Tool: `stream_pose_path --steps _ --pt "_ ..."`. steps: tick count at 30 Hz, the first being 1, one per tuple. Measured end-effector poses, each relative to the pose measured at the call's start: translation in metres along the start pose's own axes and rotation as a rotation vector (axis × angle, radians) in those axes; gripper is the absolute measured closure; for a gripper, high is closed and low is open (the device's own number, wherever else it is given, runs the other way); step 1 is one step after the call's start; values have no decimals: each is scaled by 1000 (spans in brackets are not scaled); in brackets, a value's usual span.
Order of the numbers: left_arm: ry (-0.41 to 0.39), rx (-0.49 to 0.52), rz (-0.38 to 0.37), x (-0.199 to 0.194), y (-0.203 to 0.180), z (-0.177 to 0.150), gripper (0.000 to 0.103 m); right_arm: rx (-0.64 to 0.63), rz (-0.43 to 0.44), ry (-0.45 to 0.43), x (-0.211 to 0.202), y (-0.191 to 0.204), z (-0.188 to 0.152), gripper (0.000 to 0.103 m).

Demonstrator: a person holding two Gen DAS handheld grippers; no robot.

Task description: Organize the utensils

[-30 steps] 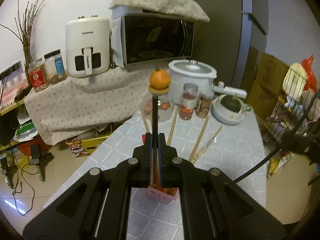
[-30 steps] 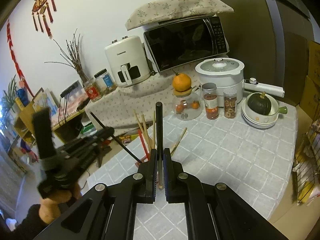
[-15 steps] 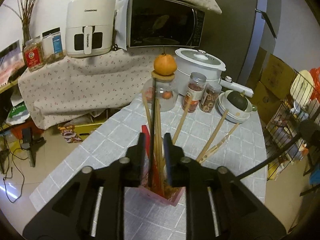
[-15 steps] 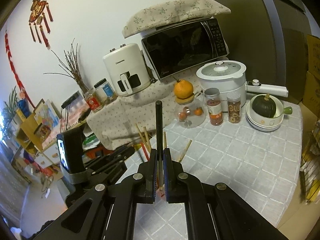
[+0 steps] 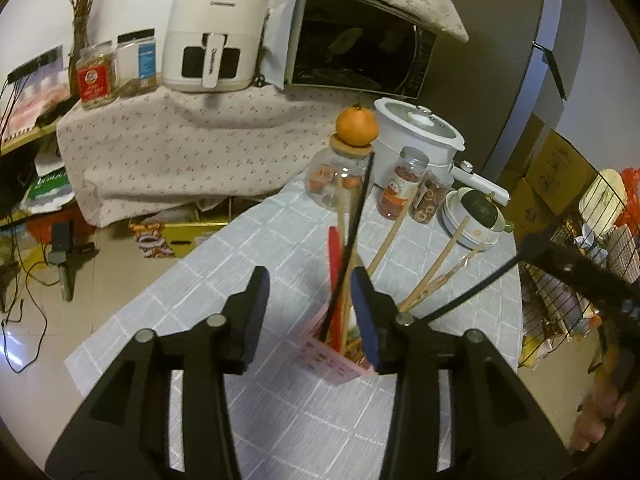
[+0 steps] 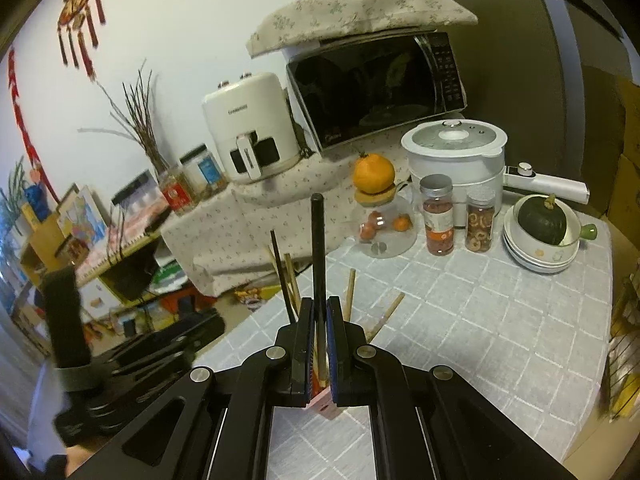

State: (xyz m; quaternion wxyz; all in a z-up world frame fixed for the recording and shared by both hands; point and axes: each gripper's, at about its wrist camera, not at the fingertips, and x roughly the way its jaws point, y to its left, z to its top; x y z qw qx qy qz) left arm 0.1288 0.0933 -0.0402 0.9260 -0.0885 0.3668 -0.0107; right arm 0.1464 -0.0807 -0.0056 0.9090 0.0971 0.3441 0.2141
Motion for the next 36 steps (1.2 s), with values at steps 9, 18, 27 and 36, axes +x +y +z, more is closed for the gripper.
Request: stream_pose_path --steps 9,18,27,36 --pt "67 -8 18 5 15 -9 50 -52 -54 87 44 16 -14 97" --pt "121 -52 -15 7 20 -11 33 -19 -42 42 23 11 -8 71" --pt "131 -28 85 -21 0 -20 20 -73 -108 -25 -33 5 -12 36" --pt "80 69 126 -64 -33 -33 2 -41 -334 5 -77 -24 -26 3"
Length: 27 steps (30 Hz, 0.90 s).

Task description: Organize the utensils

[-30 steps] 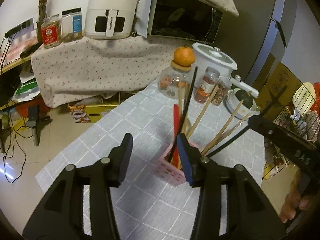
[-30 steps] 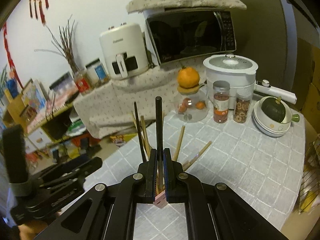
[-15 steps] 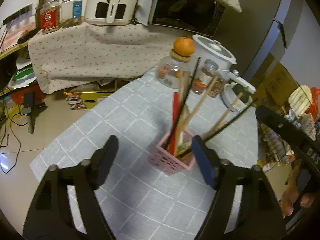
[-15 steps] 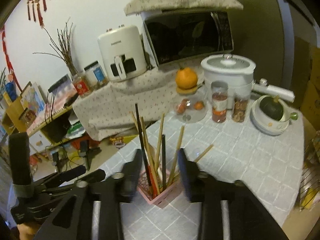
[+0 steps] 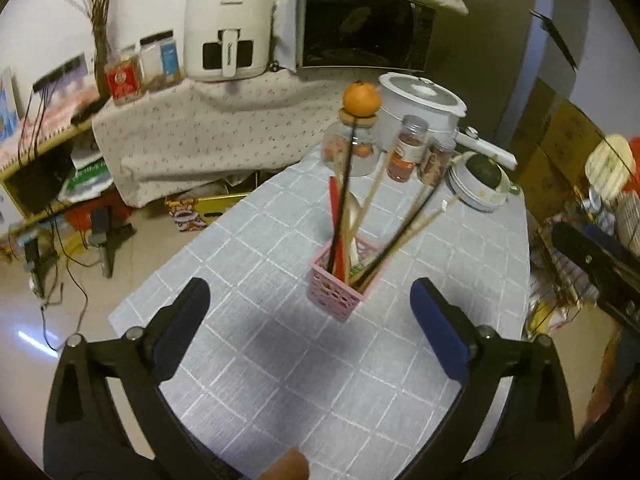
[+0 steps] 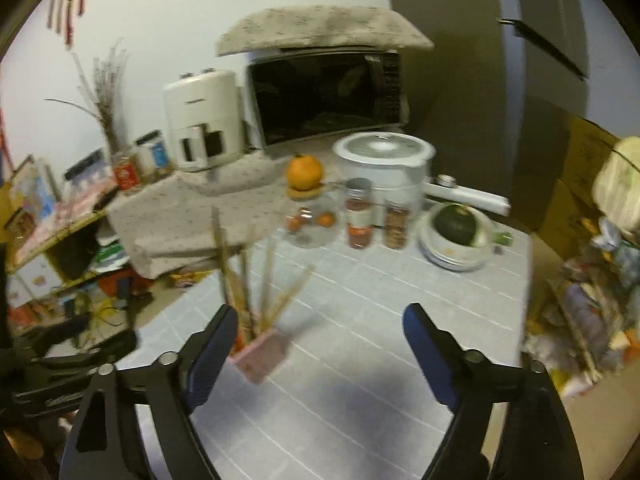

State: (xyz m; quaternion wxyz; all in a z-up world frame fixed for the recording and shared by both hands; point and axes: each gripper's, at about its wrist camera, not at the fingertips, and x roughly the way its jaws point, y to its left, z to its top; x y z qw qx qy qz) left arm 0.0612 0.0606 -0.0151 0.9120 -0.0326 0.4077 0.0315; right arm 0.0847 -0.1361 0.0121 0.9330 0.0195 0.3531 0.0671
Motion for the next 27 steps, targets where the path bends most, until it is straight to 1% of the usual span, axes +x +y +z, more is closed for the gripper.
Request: stream_pose_path --steps 1,3,8,10,15,27 --pt "5 9 3 -2 -2 -1 2 3 -18 12 -3 -4 -1 0" --pt "10 22 -3 -10 -6 -6 2 -12 -17 17 -13 -10 -4 0" --pt "-19 27 4 -25 -10 -11 2 -66 -43 -42 -43 -10 -10 0" --pt "-33 27 9 -29 -12 -12 2 -79 -57 -45 -48 -9 -13 0" --pt "-63 33 11 -37 -20 -14 2 -80 -48 -28 -48 -11 -16 0" --pt "-75 49 -4 -40 -36 -17 2 -60 -33 -5 -43 -16 -19 0"
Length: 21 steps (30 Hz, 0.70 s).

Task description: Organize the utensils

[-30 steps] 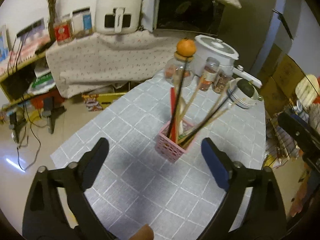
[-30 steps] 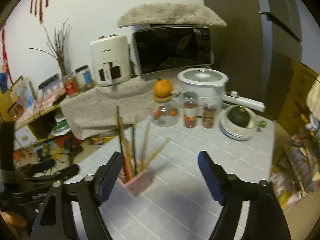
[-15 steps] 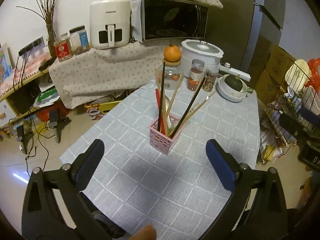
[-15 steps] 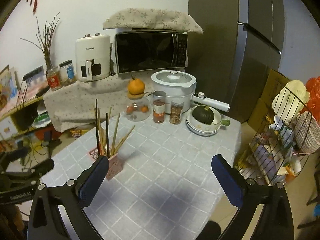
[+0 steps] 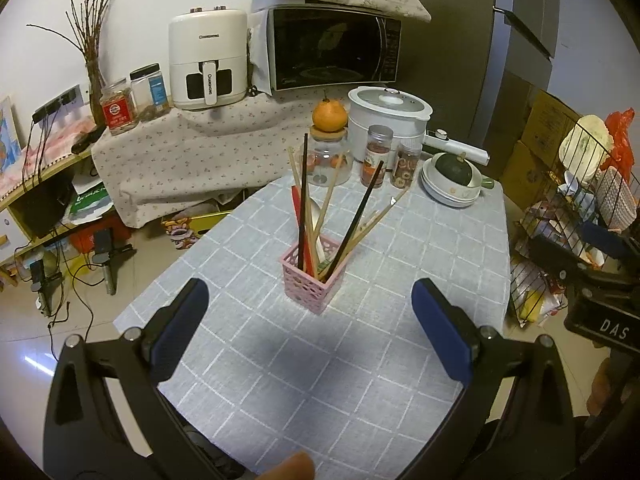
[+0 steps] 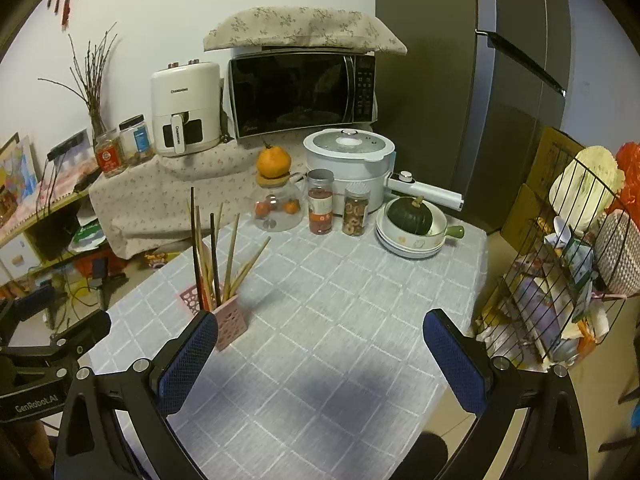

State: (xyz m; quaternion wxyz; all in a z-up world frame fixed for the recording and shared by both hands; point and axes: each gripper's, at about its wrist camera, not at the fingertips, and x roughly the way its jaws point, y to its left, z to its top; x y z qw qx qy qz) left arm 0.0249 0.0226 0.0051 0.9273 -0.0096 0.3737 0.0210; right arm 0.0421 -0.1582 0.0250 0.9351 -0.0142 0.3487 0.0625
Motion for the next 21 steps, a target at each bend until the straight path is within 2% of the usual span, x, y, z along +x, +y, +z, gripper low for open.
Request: stream_pose_path --steps 21 --pt "-8 -14 0 -2 3 2 2 8 6 -11 -2 2 1 0"
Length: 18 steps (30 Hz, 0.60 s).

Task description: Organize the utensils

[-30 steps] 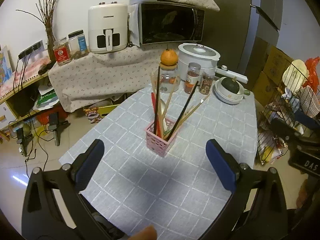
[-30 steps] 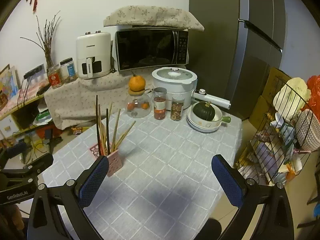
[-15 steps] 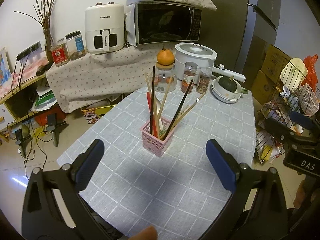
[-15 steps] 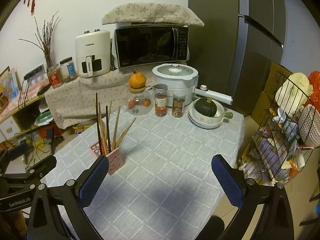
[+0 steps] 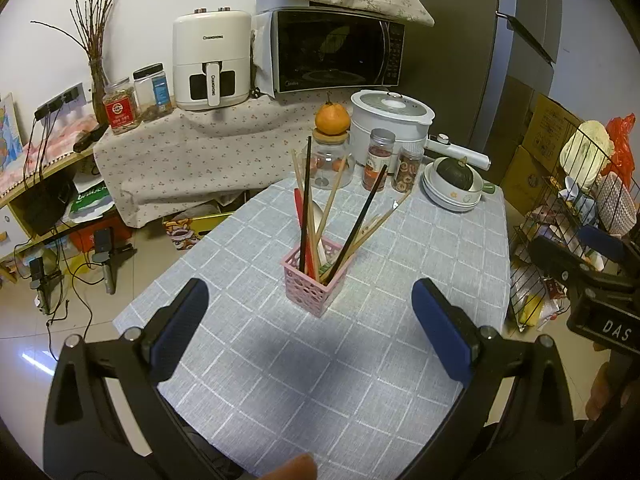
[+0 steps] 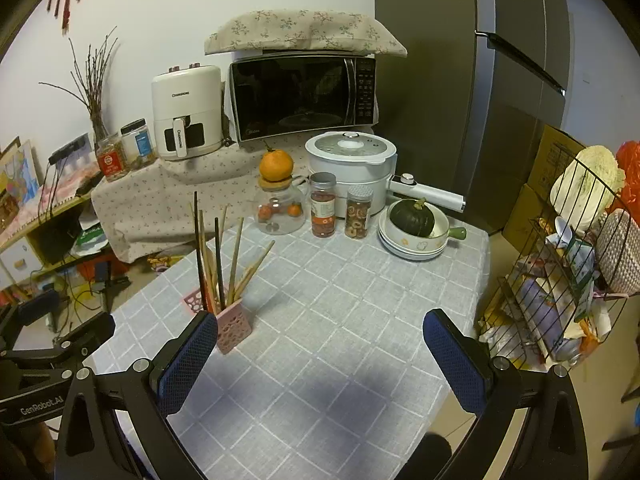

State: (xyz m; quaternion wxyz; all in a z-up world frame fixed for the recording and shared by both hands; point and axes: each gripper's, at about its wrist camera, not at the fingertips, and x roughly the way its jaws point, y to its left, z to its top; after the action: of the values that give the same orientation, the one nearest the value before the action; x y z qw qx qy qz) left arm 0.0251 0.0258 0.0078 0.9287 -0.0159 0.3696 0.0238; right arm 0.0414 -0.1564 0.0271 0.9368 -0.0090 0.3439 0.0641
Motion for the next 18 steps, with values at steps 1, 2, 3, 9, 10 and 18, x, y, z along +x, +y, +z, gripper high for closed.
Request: stream_pose_path --steps 1,2,3,9,10,18 --pt "0 -1 0 0 0 0 2 2 0 0 0 0 0 0" --pt "0 -3 0 0 0 0 2 3 1 0 0 0 0 0" --pt "0 -5 -1 0 0 0 2 0 0 0 0 0 0 0" --pt "2 -6 -3 0 0 1 2 0 1 -1 0 -1 0 0" --pt "2 -6 -3 0 0 1 2 0 1 -1 0 -1 0 0" --pt "5 -7 -3 1 -2 1 2 -1 3 1 0 -1 0 0"
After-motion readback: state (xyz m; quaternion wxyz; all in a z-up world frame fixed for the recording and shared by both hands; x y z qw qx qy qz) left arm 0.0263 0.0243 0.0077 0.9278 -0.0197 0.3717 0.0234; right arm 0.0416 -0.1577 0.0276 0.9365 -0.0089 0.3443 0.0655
